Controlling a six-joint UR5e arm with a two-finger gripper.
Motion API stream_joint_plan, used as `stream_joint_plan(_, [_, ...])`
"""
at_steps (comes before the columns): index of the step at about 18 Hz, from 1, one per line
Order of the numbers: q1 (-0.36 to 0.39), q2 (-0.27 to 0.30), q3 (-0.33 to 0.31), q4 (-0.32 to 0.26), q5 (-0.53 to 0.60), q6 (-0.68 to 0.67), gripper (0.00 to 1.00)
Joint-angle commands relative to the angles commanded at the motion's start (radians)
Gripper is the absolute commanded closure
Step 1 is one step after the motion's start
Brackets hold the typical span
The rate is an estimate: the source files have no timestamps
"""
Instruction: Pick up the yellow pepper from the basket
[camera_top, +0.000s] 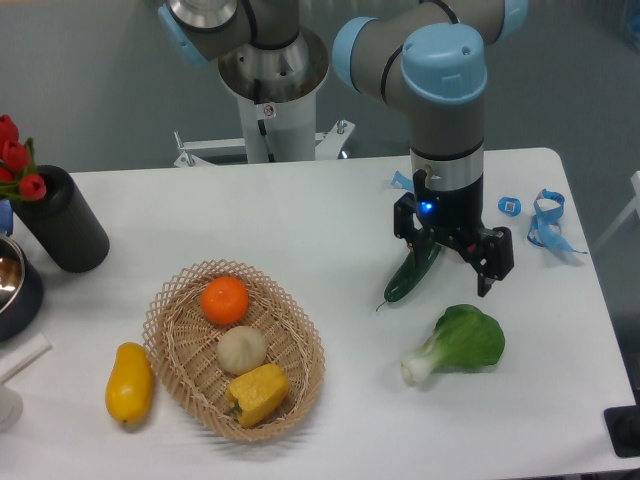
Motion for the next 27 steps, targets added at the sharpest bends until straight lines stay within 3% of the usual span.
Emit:
stream_joint_plan(10, [-0.005, -0.003, -0.02, 0.005, -0.011, -0.031, 0.0])
stream_joint_plan(14, [-0.009, -0.009, -0.029, 0.006, -0.046, -0.107, 0.0])
stream_joint_plan(21, [-0.052, -0.074, -0.017, 0.038, -0.046, -0.152, 0.0])
stream_joint_plan(23, [-0.092, -0.09, -0.015, 0.074, -0.045, -0.155, 0.0])
stream_joint_plan(27, [-0.129, -0.112, -0.008, 0.077, -0.064, -0.164, 0.0])
